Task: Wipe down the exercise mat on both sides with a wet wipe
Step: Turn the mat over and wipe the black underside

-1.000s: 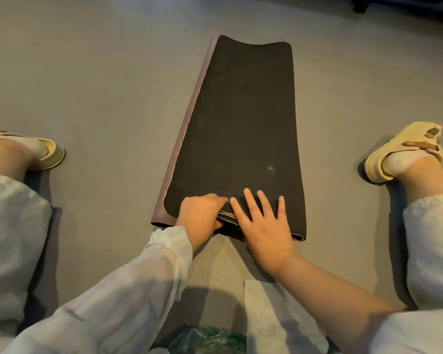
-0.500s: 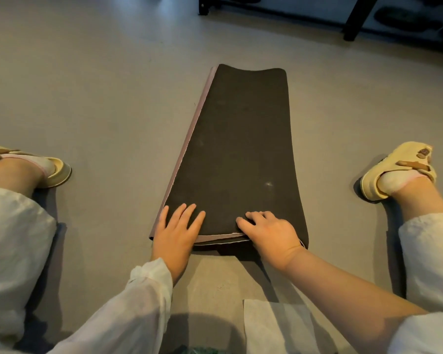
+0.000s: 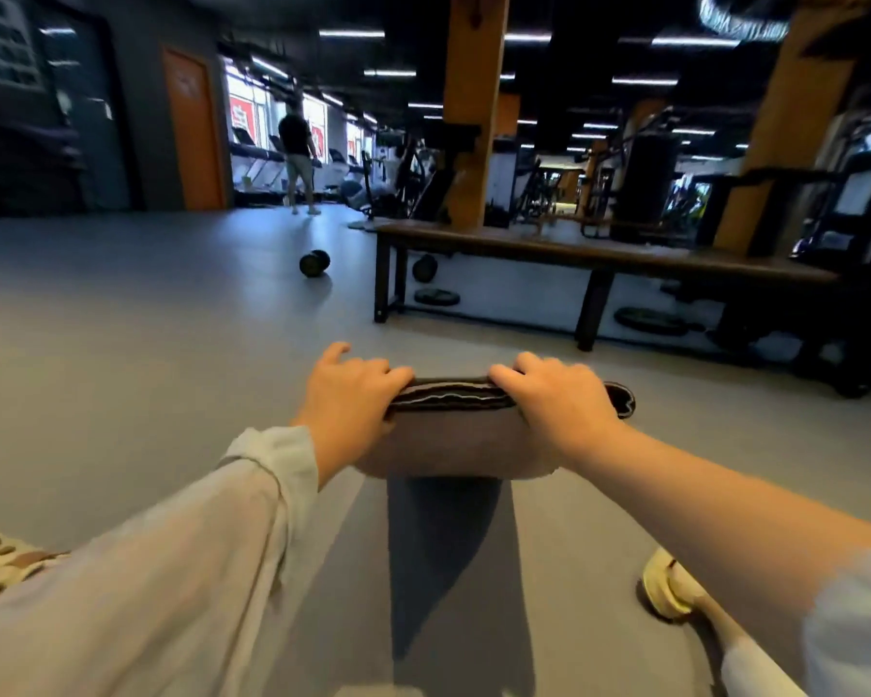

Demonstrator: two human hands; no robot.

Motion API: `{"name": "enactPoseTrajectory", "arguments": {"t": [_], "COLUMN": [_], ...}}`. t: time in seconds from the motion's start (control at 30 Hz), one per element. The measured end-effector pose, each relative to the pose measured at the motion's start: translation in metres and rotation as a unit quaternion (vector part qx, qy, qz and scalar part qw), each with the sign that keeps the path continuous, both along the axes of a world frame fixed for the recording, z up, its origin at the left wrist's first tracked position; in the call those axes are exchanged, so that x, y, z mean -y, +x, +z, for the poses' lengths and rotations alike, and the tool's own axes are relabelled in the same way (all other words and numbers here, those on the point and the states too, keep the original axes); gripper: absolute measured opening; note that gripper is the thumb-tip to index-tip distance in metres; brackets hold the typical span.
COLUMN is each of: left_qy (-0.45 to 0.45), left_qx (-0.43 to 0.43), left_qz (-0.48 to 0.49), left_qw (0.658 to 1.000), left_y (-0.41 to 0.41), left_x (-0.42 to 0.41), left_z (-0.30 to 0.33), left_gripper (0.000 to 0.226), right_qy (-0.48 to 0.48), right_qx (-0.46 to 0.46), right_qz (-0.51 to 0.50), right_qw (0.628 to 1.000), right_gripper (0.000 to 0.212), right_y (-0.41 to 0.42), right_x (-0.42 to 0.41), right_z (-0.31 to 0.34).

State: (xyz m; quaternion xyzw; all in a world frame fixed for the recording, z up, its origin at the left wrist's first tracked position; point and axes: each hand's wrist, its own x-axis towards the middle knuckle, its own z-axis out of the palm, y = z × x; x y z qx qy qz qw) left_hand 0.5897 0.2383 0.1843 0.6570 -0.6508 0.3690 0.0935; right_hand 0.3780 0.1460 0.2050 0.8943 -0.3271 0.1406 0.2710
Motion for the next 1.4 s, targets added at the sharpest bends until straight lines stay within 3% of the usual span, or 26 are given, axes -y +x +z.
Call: {"name": "enactPoseTrajectory", "arguments": {"t": [0.17, 0.33, 0.53, 0.73, 0.9, 1.07, 1.2, 1.33, 1.4], "left_qy": [-0.034, -0.031, 0.006, 0.032, 0.072, 0.149, 0.178, 0.074, 0.020], "left_qx": [0.022, 0.072, 0.059, 0.072, 0.038, -0.020, -0.008, 0.035, -0.048], "left_qz": [0.051, 0.038, -0.022, -0.049, -0.077, -0.065, -0.046, -0.015, -0.022], "left_qw": [0.998, 0.996, 0.998, 0.996, 0.994, 0.986, 0.983, 0.997, 0.998], "left_y": [-0.011, -0.033, -0.055, -0.081, -0.099, -0.101, -0.076, -0.044, -0.043], "left_x": [0.010, -0.002, -0.032, -0.069, -0.066, -0.022, 0.053, 0.157, 0.201], "left_z": [0.134, 0.227, 0.274, 0.308, 0.334, 0.345, 0.322, 0.250, 0.186], "left_gripper": [0.042, 0.039, 0.022, 0.038, 0.028, 0.032, 0.039, 0.055, 0.075], "right_qy": [-0.138, -0.199, -0.209, -0.210, -0.195, -0.143, -0.098, -0.115, -0.116], "right_qx": [0.096, 0.146, 0.138, 0.134, 0.142, 0.137, 0.108, 0.068, 0.086], "right_qz": [-0.012, -0.036, -0.016, 0.003, -0.001, -0.006, -0.014, -0.067, -0.108], "right_qw": [0.986, 0.968, 0.968, 0.969, 0.971, 0.980, 0.989, 0.989, 0.983], "right_gripper": [0.048, 0.050, 0.051, 0.054, 0.055, 0.059, 0.057, 0.049, 0.065], "right_y": [-0.012, -0.035, -0.070, -0.106, -0.125, -0.127, -0.107, -0.056, -0.030], "right_x": [-0.002, -0.019, -0.051, -0.089, -0.088, -0.048, 0.018, 0.111, 0.155], "right_z": [0.104, 0.170, 0.203, 0.232, 0.253, 0.260, 0.247, 0.202, 0.161]}}
